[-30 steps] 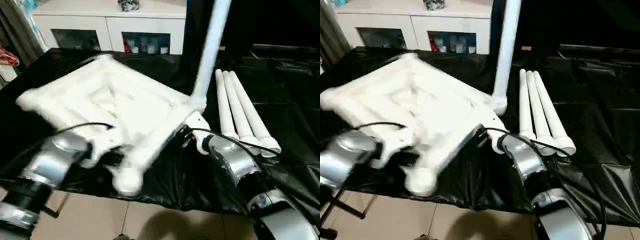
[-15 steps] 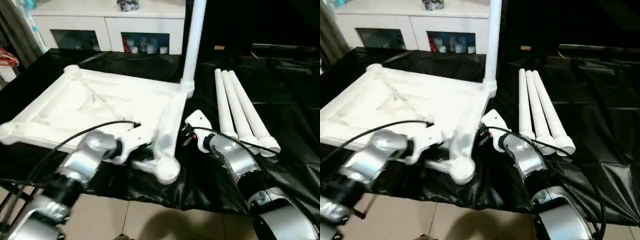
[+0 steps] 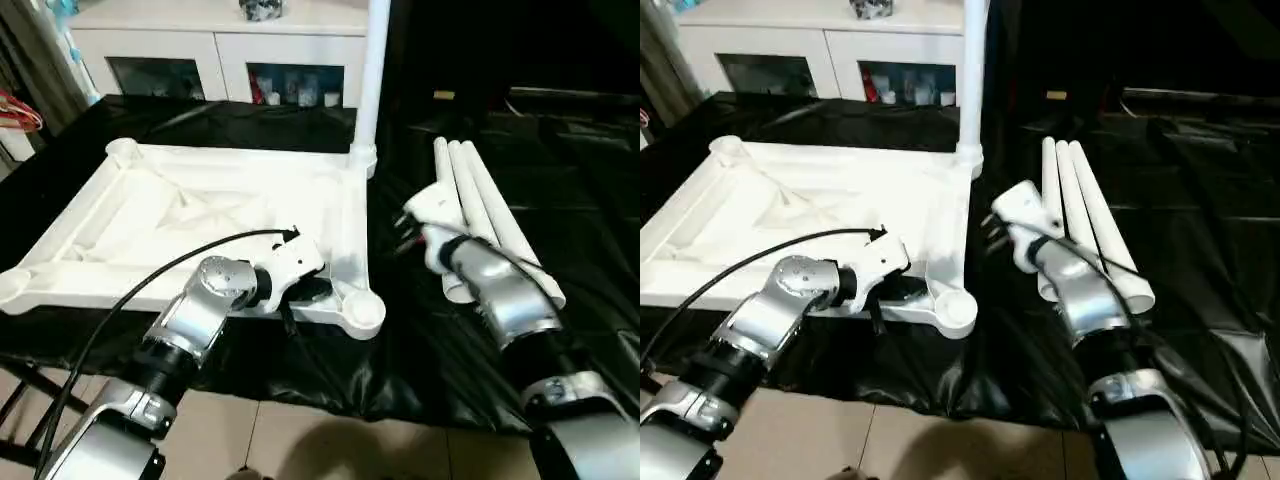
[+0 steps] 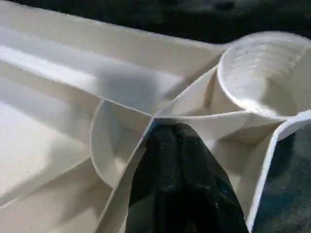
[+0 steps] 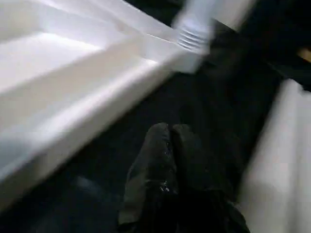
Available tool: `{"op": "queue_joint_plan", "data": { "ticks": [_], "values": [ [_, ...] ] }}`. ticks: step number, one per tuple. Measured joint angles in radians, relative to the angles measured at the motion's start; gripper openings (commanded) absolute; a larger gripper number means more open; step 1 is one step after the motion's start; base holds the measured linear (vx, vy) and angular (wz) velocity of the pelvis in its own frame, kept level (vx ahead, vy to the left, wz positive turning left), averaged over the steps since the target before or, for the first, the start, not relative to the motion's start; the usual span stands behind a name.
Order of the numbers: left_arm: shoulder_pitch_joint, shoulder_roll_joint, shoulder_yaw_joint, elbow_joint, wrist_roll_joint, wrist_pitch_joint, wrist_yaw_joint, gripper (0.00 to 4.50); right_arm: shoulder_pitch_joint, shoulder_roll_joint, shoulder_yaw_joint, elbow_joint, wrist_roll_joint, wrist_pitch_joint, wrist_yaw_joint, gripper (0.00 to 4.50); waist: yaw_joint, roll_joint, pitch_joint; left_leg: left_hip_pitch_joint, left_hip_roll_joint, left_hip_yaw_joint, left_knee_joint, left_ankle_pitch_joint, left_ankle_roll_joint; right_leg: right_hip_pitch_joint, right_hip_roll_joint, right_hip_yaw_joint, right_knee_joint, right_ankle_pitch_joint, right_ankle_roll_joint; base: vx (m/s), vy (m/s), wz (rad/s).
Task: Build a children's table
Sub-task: Rotate table base, then pick table leg
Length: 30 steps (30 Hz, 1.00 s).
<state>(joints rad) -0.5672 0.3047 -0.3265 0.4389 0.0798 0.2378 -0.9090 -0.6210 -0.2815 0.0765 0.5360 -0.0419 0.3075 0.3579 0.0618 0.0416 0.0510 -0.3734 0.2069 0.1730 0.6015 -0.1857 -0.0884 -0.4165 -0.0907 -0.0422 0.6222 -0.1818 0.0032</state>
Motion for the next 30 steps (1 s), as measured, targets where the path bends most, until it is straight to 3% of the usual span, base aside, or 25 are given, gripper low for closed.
{"op": "queue_joint_plan", "data": {
  "ticks": [2, 3, 7, 15, 20, 21, 30],
  "values": [
    [0.0, -0.004, 0.016, -0.013, -0.015, -0.003, 0.0, 0.0, 0.0, -0.001, -0.034, -0.02, 0.018, 0.054, -0.003, 0.05, 0.0, 0.0, 0.0, 0.0, 0.0, 0.0, 0.0, 0.0, 0.0, 0.0, 0.0, 0.0, 0.0, 0.0, 0.0, 0.0, 0.0, 0.0],
    [0.0, -0.009, 0.031, -0.023, -0.029, -0.015, 0.006, 0.0, -0.004, 0.006, -0.071, -0.026, 0.054, 0.096, -0.016, 0.34, 0.0, 0.001, 0.0, 0.0, 0.0, 0.0, 0.0, 0.0, 0.0, 0.0, 0.0, 0.0, 0.0, 0.0, 0.0, 0.0, 0.0, 0.0],
    [-0.017, -0.042, 0.078, -0.075, -0.07, -0.038, 0.043, 0.0, -0.024, 0.007, -0.145, -0.025, 0.106, 0.193, -0.068, 0.53, 0.001, 0.001, 0.0, 0.0, 0.0, 0.0, 0.0, 0.0, 0.0, 0.0, 0.0, 0.0, 0.0, 0.0, 0.0, 0.0, 0.0, 0.0],
    [-0.03, -0.034, 0.134, -0.132, -0.126, -0.01, 0.053, 0.53, -0.04, 0.004, -0.188, -0.028, 0.104, 0.351, -0.159, 1.18, -0.006, 0.002, 0.0, 0.0, 0.0, 0.0, 0.0, 0.0, 0.0, -0.001, 0.001, 0.0, -0.001, 0.0, 0.0, 0.0, 0.0, 0.0],
    [-0.003, -0.01, 0.133, -0.187, -0.141, 0.019, 0.019, 0.85, -0.055, 0.006, -0.192, -0.02, 0.109, 0.387, -0.186, 1.5, -0.004, 0.002, 0.0, 0.0, 0.0, 0.001, 0.0, 0.0, 0.0, -0.001, 0.001, 0.001, -0.001, 0.0, 0.0, 0.0, 0.0, 0.0],
    [0.014, -0.004, 0.13, -0.205, -0.15, 0.03, 0.005, 1.1, -0.067, 0.005, -0.198, -0.013, 0.11, 0.392, -0.194, 1.69, -0.003, 0.002, 0.0, 0.0, 0.0, 0.001, 0.0, 0.0, -0.001, -0.001, 0.001, 0.001, -0.001, 0.0, 0.0, 0.0, 0.0, 0.0],
    [0.032, 0.002, 0.113, -0.254, -0.165, 0.081, -0.007, 1.6, -0.1, 0.005, -0.207, 0.039, 0.109, 0.428, -0.219, 2.33, 0.0, 0.001, 0.001, 0.0, 0.0, 0.002, 0.0, 0.0, -0.001, -0.001, 0.001, 0.001, -0.001, 0.0, 0.0, 0.0, 0.0, 0.0]
  ]
}}
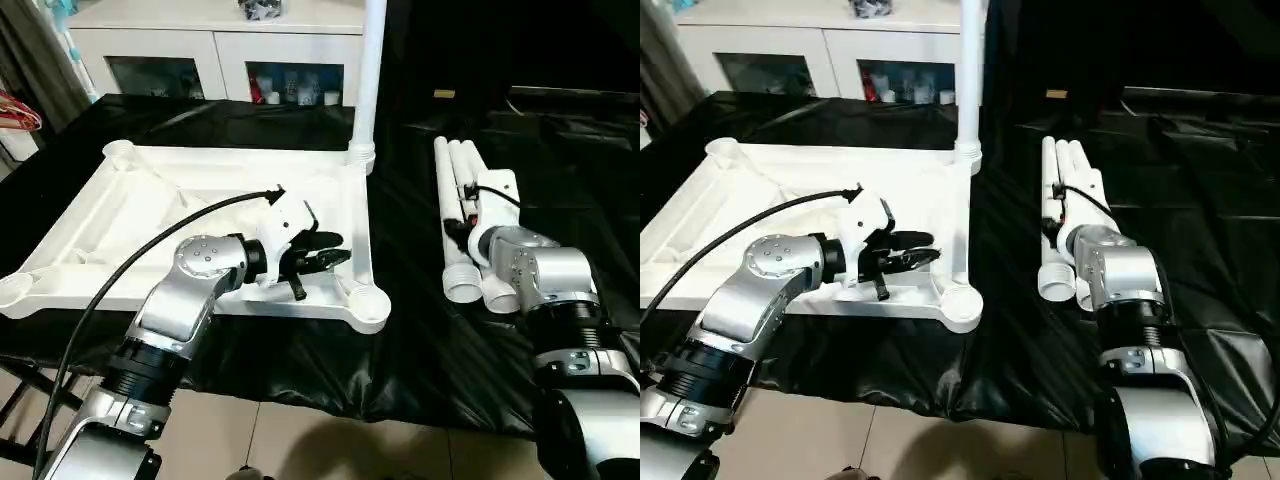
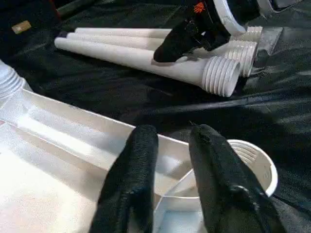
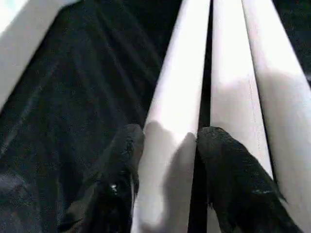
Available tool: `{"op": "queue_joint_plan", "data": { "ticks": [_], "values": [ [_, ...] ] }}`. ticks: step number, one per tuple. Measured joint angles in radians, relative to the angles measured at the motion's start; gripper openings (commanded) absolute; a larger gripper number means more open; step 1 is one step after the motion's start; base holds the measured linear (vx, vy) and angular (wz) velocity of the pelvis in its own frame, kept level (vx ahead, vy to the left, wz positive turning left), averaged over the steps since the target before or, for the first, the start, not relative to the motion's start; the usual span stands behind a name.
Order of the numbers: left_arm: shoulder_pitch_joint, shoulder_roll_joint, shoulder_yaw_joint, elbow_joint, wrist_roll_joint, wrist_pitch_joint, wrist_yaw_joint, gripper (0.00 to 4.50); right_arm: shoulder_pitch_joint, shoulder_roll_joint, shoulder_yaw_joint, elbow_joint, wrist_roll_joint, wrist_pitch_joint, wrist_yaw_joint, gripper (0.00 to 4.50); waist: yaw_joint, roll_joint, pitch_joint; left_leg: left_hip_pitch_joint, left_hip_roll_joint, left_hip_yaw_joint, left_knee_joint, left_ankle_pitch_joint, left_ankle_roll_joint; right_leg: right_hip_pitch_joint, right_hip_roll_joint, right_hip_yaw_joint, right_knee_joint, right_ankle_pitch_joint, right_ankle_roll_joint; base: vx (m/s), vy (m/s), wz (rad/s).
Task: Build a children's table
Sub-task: Pick table leg
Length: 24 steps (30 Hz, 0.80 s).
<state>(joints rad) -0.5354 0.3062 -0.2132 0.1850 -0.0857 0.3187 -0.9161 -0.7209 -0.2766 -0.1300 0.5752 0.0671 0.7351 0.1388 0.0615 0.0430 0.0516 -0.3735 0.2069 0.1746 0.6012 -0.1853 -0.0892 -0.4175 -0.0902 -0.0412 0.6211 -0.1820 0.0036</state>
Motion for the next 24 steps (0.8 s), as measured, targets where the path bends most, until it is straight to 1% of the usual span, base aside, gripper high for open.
{"op": "queue_joint_plan", "data": {
  "ticks": [1, 2, 3, 4, 5, 8, 9, 11, 12, 14, 16, 20, 21, 24],
  "values": [
    [0.003, 0.002, -0.001, -0.008, 0.0, 0.006, -0.004, 1.76, -0.005, 0.0, 0.0, 0.01, 0.001, 0.007, 0.001, 2.48, 0.0, 0.0, 0.0, 0.0, 0.0, 0.0, 0.0, 0.0, 0.0, 0.0, 0.0, 0.0, 0.0, 0.0, 0.0, 0.0, 0.0, 0.0],
    [0.004, 0.003, -0.002, -0.014, 0.0, 0.01, -0.009, 1.76, -0.012, 0.0, 0.0, 0.021, 0.002, 0.013, 0.002, 2.48, -0.001, 0.0, 0.0, 0.0, 0.0, 0.0, 0.0, 0.0, 0.0, 0.0, 0.0, 0.0, 0.0, 0.0, 0.0, 0.0, 0.0, 0.0],
    [0.004, 0.003, -0.003, -0.017, 0.0, 0.011, -0.014, 1.94, -0.022, 0.0, 0.0, 0.028, 0.001, 0.021, 0.002, 2.61, -0.003, 0.0, 0.0, 0.0, 0.0, 0.0, 0.0, 0.0, 0.0, 0.0, 0.0, 0.0, 0.0, 0.0, 0.0, 0.0, 0.0, 0.0],
    [0.004, 0.005, -0.005, -0.018, 0.0, 0.012, -0.016, 1.94, -0.027, 0.0, 0.0, 0.033, 0.002, 0.027, 0.002, 2.61, -0.003, 0.0, 0.0, 0.0, 0.0, 0.0, 0.0, 0.0, 0.0, 0.0, 0.0, 0.0, 0.0, 0.0, 0.0, 0.0, 0.0, 0.0],
    [0.004, 0.006, -0.007, -0.019, 0.0, 0.012, -0.016, 2.05, -0.029, 0.0, -0.001, 0.037, 0.002, 0.03, 0.001, 2.65, -0.003, 0.0, 0.0, 0.0, 0.0, 0.0, 0.0, 0.0, 0.0, 0.0, 0.0, 0.0, 0.0, 0.0, 0.0, 0.0, 0.0, 0.0],
    [0.005, 0.02, -0.017, -0.026, 0.0, 0.022, -0.022, 2.05, -0.041, 0.0, -0.005, 0.063, 0.01, 0.052, 0.006, 2.65, -0.002, 0.0, 0.0, 0.0, 0.0, 0.0, 0.0, 0.0, 0.0, 0.0, 0.0, 0.0, 0.0, 0.0, 0.0, 0.0, 0.0, 0.0],
    [0.008, 0.031, -0.023, -0.038, -0.001, 0.028, -0.035, 2.05, -0.047, 0.001, -0.014, 0.079, 0.019, 0.067, 0.013, 2.65, -0.002, 0.0, 0.0, 0.0, 0.0, 0.0, 0.0, 0.0, 0.0, 0.0, 0.0, 0.0, 0.0, 0.0, 0.0, 0.0, 0.0, 0.0],
    [0.013, 0.037, -0.024, -0.051, -0.001, 0.033, -0.042, 2.05, -0.053, 0.0, -0.022, 0.09, 0.027, 0.072, 0.019, 2.65, -0.002, 0.0, 0.0, 0.0, 0.0, 0.0, 0.0, 0.0, 0.0, 0.0, 0.0, 0.0, 0.0, 0.0, 0.0, 0.0, 0.0, 0.0],
    [0.013, 0.037, -0.026, -0.057, -0.001, 0.037, -0.044, 2.08, -0.058, 0.0, -0.024, 0.099, 0.032, 0.073, 0.022, 2.47, -0.002, 0.0, 0.0, 0.0, 0.0, 0.0, 0.0, 0.0, 0.0, 0.0, 0.0, 0.0, 0.0, 0.0, 0.0, 0.0, 0.0, 0.0],
    [0.013, 0.037, -0.029, -0.063, -0.002, 0.046, -0.05, 2.08, -0.066, 0.0, -0.032, 0.114, 0.042, 0.078, 0.025, 2.47, -0.002, 0.0, 0.0, 0.0, 0.0, 0.0, 0.0, 0.0, 0.0, 0.0, 0.0, 0.0, 0.0, 0.0, 0.0, 0.0, 0.0, 0.0],
    [0.013, 0.037, -0.031, -0.063, -0.007, 0.051, -0.053, 2.1, -0.076, 0.0, -0.038, 0.133, 0.046, 0.079, 0.031, 2.19, -0.002, 0.0, 0.0, 0.001, 0.0, 0.001, 0.0, 0.0, 0.0, 0.0, 0.0, 0.0, 0.001, 0.0, 0.0, 0.0, 0.0, 0.0],
    [0.013, 0.037, -0.038, -0.065, -0.01, 0.058, -0.055, 2.1, -0.092, -0.003, -0.041, 0.161, 0.048, 0.079, 0.044, 2.02, -0.003, 0.0, 0.0, 0.001, 0.0, 0.001, 0.0, 0.001, -0.002, 0.0, 0.0, 0.0, 0.002, 0.0, 0.0, 0.0, 0.0, 0.0],
    [0.013, 0.037, -0.04, -0.071, -0.014, 0.062, -0.06, 2.1, -0.101, -0.005, -0.041, 0.178, 0.048, 0.076, 0.044, 1.89, -0.002, 0.0, 0.0, 0.001, 0.0, 0.001, 0.0, 0.001, -0.002, 0.0, 0.0, 0.0, 0.002, 0.0, 0.0, 0.0, 0.0, 0.0],
    [0.013, 0.037, -0.04, -0.085, -0.019, 0.069, -0.061, 2.1, -0.111, -0.009, -0.046, 0.207, 0.05, 0.064, 0.045, 1.85, -0.001, -0.001, 0.0, 0.002, 0.0, 0.001, 0.0, 0.001, -0.002, 0.001, 0.0, 0.0, 0.002, 0.0, 0.0, 0.0, 0.0, 0.0]
  ]
}}
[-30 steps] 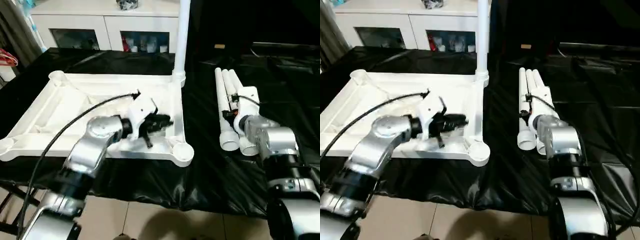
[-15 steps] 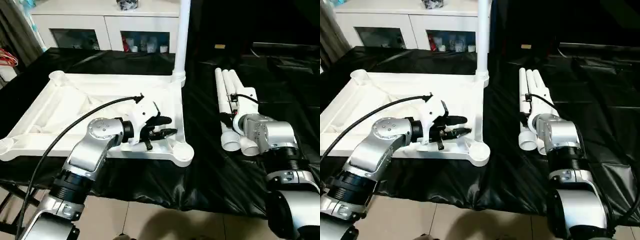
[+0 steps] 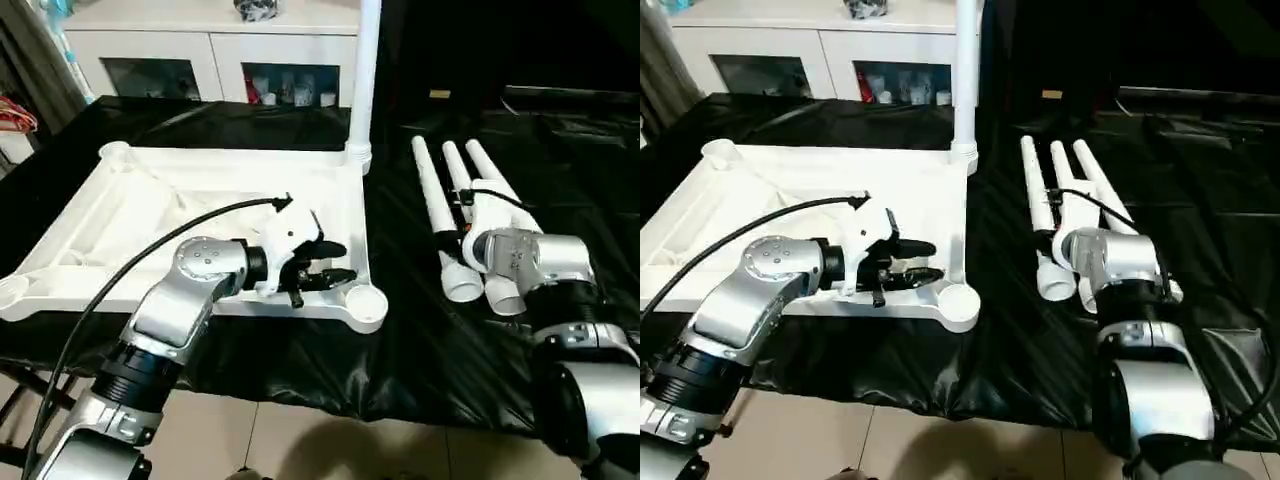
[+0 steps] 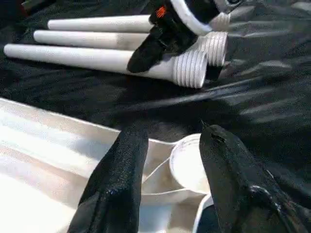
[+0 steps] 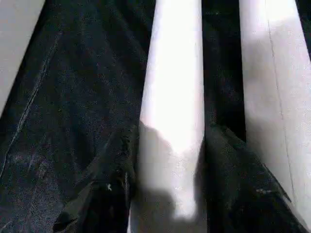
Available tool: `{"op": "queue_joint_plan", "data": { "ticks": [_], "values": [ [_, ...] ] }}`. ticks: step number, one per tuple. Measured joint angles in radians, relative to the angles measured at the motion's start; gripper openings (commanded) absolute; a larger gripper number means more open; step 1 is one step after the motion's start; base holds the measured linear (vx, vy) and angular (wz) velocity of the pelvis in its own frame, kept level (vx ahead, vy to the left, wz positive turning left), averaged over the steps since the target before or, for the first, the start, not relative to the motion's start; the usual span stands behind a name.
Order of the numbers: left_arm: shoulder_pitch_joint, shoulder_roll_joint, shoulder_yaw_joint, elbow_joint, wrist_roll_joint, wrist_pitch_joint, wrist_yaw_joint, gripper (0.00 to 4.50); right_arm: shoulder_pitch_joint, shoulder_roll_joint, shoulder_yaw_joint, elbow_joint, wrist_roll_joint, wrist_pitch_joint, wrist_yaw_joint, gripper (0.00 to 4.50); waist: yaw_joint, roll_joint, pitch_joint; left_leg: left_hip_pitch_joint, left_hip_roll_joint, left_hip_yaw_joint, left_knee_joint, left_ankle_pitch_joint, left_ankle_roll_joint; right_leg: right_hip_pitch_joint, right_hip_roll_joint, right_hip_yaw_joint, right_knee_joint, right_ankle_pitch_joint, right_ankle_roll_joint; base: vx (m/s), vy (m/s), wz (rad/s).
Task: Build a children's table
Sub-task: Pick table leg
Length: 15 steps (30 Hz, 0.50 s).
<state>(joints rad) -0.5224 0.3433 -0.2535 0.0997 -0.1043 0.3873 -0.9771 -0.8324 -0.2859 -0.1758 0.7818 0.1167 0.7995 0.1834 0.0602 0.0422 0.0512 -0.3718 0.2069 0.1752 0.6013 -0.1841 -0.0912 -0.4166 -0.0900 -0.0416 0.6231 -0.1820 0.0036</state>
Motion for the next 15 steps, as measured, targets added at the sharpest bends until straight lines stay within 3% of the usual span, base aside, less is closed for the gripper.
{"op": "queue_joint_plan", "data": {
  "ticks": [8, 15],
  "values": [
    [0.0, -0.003, 0.001, 0.0, 0.0, -0.003, 0.021, 2.1, -0.014, -0.002, -0.034, 0.054, 0.012, -0.041, -0.012, 1.83, 0.0, -0.003, 0.0, 0.0, 0.0, 0.0, 0.0, 0.0, -0.001, 0.0, 0.0, 0.0, 0.002, 0.0, 0.0, 0.0, 0.0, 0.0],
    [-0.016, -0.058, 0.033, 0.039, -0.002, -0.029, 0.098, 2.1, 0.004, -0.001, -0.109, 0.048, 0.073, -0.083, -0.023, 1.83, 0.002, -0.003, 0.0, -0.001, 0.0, 0.0, 0.0, 0.0, -0.001, -0.002, 0.0, -0.001, 0.002, 0.0, 0.0, 0.0, 0.0, 0.0]
  ]
}}
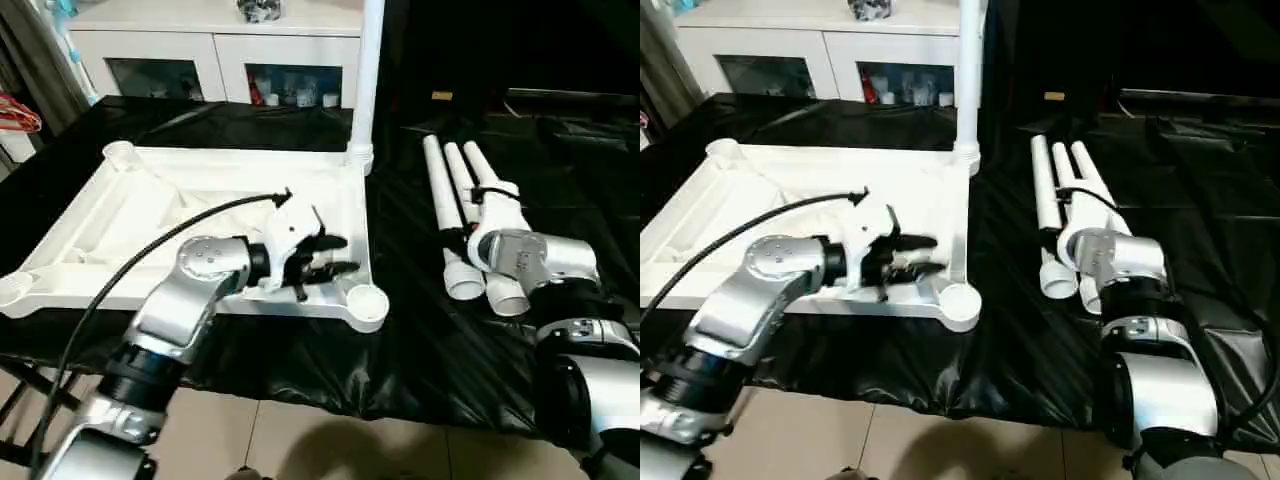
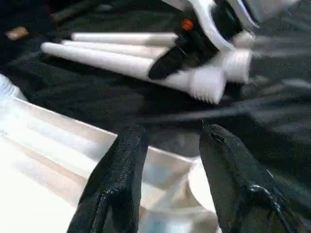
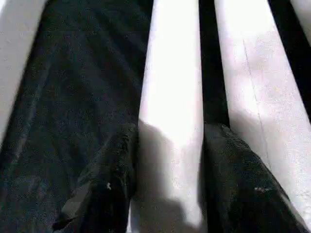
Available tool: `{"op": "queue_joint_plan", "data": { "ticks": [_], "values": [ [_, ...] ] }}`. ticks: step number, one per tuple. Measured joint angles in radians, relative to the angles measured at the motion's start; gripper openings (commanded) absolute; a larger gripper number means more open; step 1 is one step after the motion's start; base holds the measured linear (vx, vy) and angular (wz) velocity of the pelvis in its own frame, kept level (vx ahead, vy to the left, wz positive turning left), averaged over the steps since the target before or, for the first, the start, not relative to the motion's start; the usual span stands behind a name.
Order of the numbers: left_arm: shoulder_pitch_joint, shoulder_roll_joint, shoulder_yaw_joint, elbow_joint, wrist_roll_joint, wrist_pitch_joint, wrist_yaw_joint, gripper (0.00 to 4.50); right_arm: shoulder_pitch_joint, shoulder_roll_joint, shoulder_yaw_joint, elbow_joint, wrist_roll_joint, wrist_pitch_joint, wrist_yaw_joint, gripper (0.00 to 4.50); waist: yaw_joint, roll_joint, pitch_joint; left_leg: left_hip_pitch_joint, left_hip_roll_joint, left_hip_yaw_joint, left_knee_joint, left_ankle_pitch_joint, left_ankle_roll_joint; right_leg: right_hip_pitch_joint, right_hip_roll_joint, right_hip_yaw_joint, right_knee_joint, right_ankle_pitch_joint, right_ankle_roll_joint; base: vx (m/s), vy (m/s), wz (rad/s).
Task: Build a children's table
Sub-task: Pick table leg
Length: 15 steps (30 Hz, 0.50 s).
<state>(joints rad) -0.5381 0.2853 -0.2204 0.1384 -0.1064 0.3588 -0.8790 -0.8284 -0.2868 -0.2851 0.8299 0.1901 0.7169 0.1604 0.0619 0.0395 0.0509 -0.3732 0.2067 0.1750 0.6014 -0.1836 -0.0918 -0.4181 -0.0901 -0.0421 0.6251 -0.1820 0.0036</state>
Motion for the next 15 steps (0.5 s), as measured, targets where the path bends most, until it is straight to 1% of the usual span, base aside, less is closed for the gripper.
{"op": "queue_joint_plan", "data": {
  "ticks": [4, 6, 9, 11, 14, 15],
  "values": [
    [-0.03, -0.038, 0.034, 0.027, -0.02, -0.019, 0.051, 2.1, 0.017, 0.004, -0.039, -0.04, 0.039, -0.011, 0.014, 1.83, -0.001, 0.001, 0.001, -0.001, 0.0, 0.0, 0.0, 0.0, 0.0, -0.001, 0.0, 0.0, -0.001, 0.0, 0.0, 0.0, 0.0, 0.0],
    [-0.041, -0.068, 0.052, 0.042, -0.039, -0.019, 0.072, 2.1, 0.035, 0.007, -0.069, -0.089, 0.062, -0.034, 0.022, 1.83, 0.0, 0.001, 0.001, -0.002, 0.0, 0.0, 0.0, 0.0, 0.0, -0.001, 0.0, 0.0, -0.002, 0.0, 0.0, 0.0, 0.0, 0.0],
    [-0.056, -0.1, 0.081, 0.06, -0.062, -0.016, 0.097, 2.1, 0.047, 0.013, -0.097, -0.153, 0.1, -0.069, 0.047, 1.83, 0.0, 0.001, 0.001, -0.002, 0.0, 0.0, 0.0, 0.0, 0.001, -0.002, 0.0, 0.0, -0.002, 0.0, 0.0, 0.0, 0.0, 0.0],
    [-0.062, -0.117, 0.095, 0.07, -0.075, -0.016, 0.111, 2.1, 0.069, 0.024, -0.111, -0.211, 0.133, -0.11, 0.082, 1.83, 0.001, 0.001, 0.001, -0.002, 0.0, 0.0, 0.0, 0.0, 0.001, -0.001, 0.0, -0.001, -0.002, 0.0, 0.0, 0.0, 0.0, 0.0],
    [-0.078, -0.161, 0.124, 0.095, -0.096, -0.005, 0.157, 2.1, 0.128, 0.061, -0.135, -0.328, 0.211, -0.208, 0.199, 1.83, 0.003, 0.001, 0.001, -0.003, 0.0, 0.0, 0.0, 0.001, 0.002, -0.001, 0.0, -0.001, -0.002, 0.0, 0.0, 0.0, 0.0, 0.0],
    [-0.087, -0.17, 0.13, 0.102, -0.101, 0.001, 0.168, 2.1, 0.135, 0.07, -0.136, -0.351, 0.225, -0.225, 0.228, 1.82, 0.004, 0.001, 0.001, -0.003, 0.0, 0.0, 0.0, 0.001, 0.002, -0.002, 0.0, -0.001, -0.002, 0.0, 0.0, 0.0, 0.0, 0.0]
  ]
}}
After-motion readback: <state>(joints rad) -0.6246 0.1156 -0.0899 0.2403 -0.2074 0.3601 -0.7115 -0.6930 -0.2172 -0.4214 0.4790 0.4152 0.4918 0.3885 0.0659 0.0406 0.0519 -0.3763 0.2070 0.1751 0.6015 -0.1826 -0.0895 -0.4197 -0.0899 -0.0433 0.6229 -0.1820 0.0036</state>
